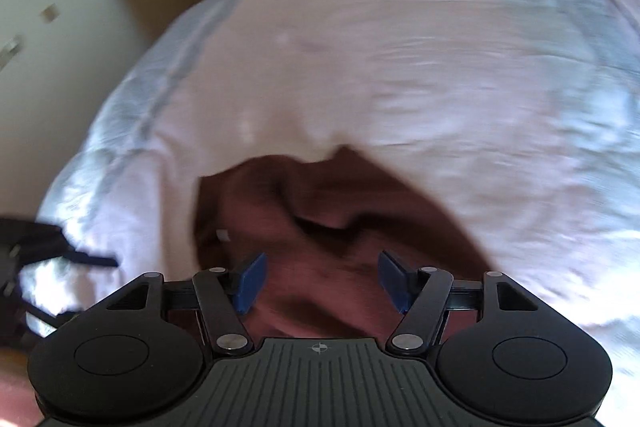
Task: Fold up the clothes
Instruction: 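Lift the cardigan with both grippers and shake it out in the air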
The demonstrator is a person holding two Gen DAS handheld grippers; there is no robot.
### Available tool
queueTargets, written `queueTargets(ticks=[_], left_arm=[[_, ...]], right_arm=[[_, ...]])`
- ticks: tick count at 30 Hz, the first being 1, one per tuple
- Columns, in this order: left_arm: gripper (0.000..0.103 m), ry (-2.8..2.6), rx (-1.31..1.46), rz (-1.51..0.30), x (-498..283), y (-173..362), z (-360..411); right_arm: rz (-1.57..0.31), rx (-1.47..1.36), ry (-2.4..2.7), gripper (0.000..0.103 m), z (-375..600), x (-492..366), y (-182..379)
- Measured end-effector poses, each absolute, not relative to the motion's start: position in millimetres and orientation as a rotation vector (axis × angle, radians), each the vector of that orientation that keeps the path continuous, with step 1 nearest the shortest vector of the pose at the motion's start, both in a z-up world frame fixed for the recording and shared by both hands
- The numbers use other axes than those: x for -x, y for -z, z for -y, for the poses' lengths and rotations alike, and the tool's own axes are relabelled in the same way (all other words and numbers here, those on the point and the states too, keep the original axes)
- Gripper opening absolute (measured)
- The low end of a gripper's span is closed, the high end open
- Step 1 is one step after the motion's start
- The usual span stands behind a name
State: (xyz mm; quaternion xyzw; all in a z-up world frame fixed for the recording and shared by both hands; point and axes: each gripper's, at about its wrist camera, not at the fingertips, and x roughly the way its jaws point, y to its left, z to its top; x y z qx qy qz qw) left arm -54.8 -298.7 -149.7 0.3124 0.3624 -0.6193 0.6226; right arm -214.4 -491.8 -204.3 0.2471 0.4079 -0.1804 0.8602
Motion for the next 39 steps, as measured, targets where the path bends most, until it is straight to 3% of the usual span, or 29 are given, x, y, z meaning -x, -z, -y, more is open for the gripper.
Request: queueTargets(ticks=[6, 7, 8, 9, 17, 19, 25, 27, 28, 29, 31, 34, 39], left_arm=[[0.061, 1.371, -0.644, -0.901, -13.8, 205.4, 340.8], [0.061, 1.379, -0.628, -0.923, -21.3, 215.8, 349.0], [0.061, 1.386, -0.612, -0.945, -28.7, 226.1, 357.3], [0.061, 1.395, -0.592, -0.962, -31.4, 231.5, 363.0], [0.061, 1.501, -0.460, -1.025, -30.3, 226.6, 393.9], [0.066, 1.527, -0.457, -1.031, -28.0, 223.8, 405.1], [0.062, 1.579, -0.529, -1.063, -10.1, 239.5, 437.2], [0.056, 1.613, -0.557, -1.090, 0.3, 248.3, 443.0], [0.046, 1.620, -0.569, -1.079, 4.8, 247.2, 441.9], [0.026, 1.622, -0.580, -1.059, 9.0, 244.3, 439.6], [0.003, 1.627, -0.602, -1.021, 17.3, 238.7, 434.9], [0.002, 1.638, -0.608, -0.949, 26.5, 220.0, 424.0], [0.002, 1.632, -0.513, -0.733, 25.0, 110.1, 381.0]], right_arm=[[-0.885, -0.510, 0.278, 0.067, 496.0, 101.1, 291.4], [-0.897, -0.537, 0.280, 0.062, 502.0, 89.6, 303.9], [-0.892, -0.587, 0.288, 0.048, 509.2, 84.4, 312.1], [-0.877, -0.646, 0.299, 0.004, 519.0, 83.8, 317.5], [-0.669, -0.675, 0.685, 0.004, 562.0, 215.0, 223.3], [-0.636, -0.690, 0.767, 0.004, 567.9, 242.8, 204.2], [-0.619, -0.691, 0.832, 0.004, 559.2, 264.5, 192.9], [-0.619, -0.703, 0.821, 0.004, 558.4, 267.6, 199.5], [-0.616, -0.708, 0.817, 0.004, 559.6, 271.0, 200.2], [-0.613, -0.710, 0.815, 0.004, 560.4, 275.5, 200.2], [-0.600, -0.709, 0.811, 0.004, 561.4, 284.9, 198.3], [-0.581, -0.694, 0.787, 0.004, 559.7, 299.9, 182.9], [-0.518, -0.631, 0.649, 0.004, 545.5, 322.7, 121.0]])
